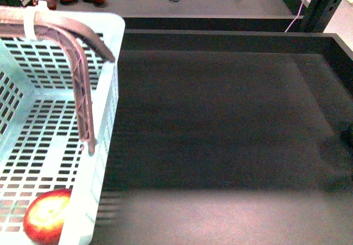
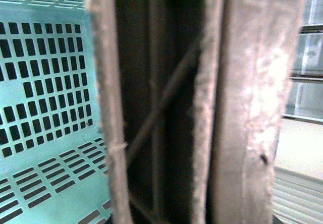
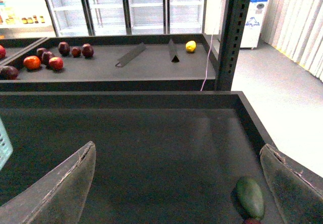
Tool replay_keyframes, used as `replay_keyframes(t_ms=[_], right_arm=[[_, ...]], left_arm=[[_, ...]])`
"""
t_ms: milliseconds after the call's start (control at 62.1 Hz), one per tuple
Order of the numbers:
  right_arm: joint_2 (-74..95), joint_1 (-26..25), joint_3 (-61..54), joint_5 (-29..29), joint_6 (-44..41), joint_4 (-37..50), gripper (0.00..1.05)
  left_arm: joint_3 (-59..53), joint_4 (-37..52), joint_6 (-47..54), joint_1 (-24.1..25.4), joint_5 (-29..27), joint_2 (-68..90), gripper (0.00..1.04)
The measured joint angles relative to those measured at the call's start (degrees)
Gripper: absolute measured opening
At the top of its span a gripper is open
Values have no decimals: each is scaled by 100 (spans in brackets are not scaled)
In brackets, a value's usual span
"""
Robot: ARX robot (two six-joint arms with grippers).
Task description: Pick apple with right arm and hold basket with left
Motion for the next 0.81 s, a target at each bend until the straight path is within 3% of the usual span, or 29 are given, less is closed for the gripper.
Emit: replay_keyframes(t_ms=[258,806], right_arm=[[0,0,0,0,0,0,96],[0,0,0,0,0,0,96]], left_arm=[[-450,46,-59,164,264,109,14],[-680,149,-243,227,225,289,14]])
